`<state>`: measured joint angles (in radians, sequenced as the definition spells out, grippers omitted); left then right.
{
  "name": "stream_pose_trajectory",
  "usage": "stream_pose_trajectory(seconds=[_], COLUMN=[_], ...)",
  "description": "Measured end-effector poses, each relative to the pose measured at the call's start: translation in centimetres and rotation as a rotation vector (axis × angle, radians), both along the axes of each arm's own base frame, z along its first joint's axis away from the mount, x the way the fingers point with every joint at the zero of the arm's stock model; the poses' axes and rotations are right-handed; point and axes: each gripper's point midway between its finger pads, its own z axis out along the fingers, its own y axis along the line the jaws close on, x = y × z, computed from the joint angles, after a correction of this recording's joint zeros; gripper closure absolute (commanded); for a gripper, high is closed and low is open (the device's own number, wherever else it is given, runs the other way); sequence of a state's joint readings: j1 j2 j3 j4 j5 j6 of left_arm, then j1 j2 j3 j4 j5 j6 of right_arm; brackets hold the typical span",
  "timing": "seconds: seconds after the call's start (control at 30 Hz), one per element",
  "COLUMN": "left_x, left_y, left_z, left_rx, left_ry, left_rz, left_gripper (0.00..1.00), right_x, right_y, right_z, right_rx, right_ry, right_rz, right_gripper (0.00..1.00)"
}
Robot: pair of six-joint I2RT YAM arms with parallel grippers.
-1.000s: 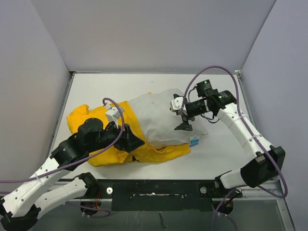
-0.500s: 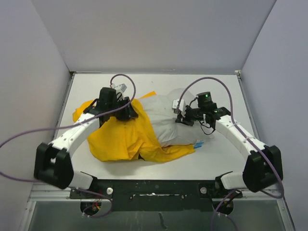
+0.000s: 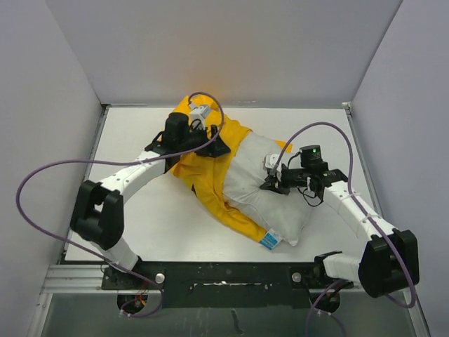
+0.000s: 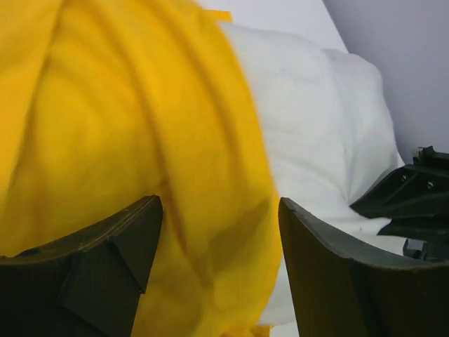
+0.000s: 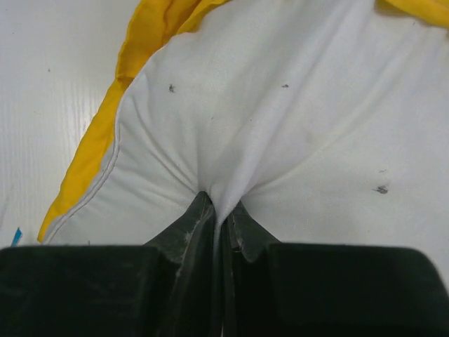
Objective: Put the pillow into the pillowcase
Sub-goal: Stuff the pillow into the pillowcase.
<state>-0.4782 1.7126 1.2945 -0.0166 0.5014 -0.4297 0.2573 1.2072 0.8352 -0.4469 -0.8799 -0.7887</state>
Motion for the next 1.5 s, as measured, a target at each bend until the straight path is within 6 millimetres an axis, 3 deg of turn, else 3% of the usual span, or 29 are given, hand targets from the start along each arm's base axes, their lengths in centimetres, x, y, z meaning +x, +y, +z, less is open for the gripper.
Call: stream_pose_trajectory(seconds=[0.1, 0.2, 0.27, 0.33, 0.47, 0.77, 0.9, 1.0, 1.1, 1.37, 1.5], left_x=[-2.0, -3.5, -4.4, -5.9, -8.0, -5.0, -5.0, -5.0, -5.1, -6.7, -8.5], left_y=[3.7, 5.7, 5.0, 2.9, 0.2, 2.1, 2.1, 1.9, 1.8, 0.4, -1.2], left_z=[-0.6, 1.4, 3.1, 4.1, 3.2, -2.7, -3.5, -3.5, -3.4, -2.2, 0.6], left_rx=[0.027, 0.056, 0.078, 0.115, 0.202, 0.454, 0.473, 0.47, 0.464, 0.397, 0.277], left_ry=[0.004, -0.059, -0.126, -0.189, -0.234, -0.195, -0.181, -0.179, -0.176, -0.155, -0.151], left_rz=[0.08, 0.146, 0.15, 0.115, 0.059, 0.155, 0.151, 0.147, 0.137, 0.041, -0.046], left_gripper=[0.34, 0.43, 0.49, 0.53, 0.57, 0.61, 0.66, 0.87, 0.99, 1.0, 1.0], right_x=[0.3, 0.5, 0.4, 0.4, 0.5, 0.6, 0.6, 0.6, 0.7, 2.7, 5.7], right_y=[0.3, 0.7, 0.8, 0.9, 0.8, 0.6, 0.6, 0.6, 0.5, 0.3, 1.7], right_z=[-1.2, -1.9, -2.0, -2.0, -2.0, -2.0, -2.0, -2.0, -2.1, -2.1, 0.4], right_rx=[-0.016, -0.028, -0.032, -0.035, -0.037, -0.036, -0.036, -0.036, -0.039, -0.092, -0.095], right_ry=[0.042, 0.066, 0.068, 0.066, 0.066, 0.067, 0.066, 0.067, 0.071, 0.063, 0.029], right_rz=[0.006, 0.015, 0.02, 0.02, 0.016, 0.008, 0.008, 0.007, -0.003, -0.111, -0.134], right_gripper=[1.0, 1.0, 1.0, 1.0, 1.0, 1.0, 1.0, 1.0, 1.0, 1.0, 1.0])
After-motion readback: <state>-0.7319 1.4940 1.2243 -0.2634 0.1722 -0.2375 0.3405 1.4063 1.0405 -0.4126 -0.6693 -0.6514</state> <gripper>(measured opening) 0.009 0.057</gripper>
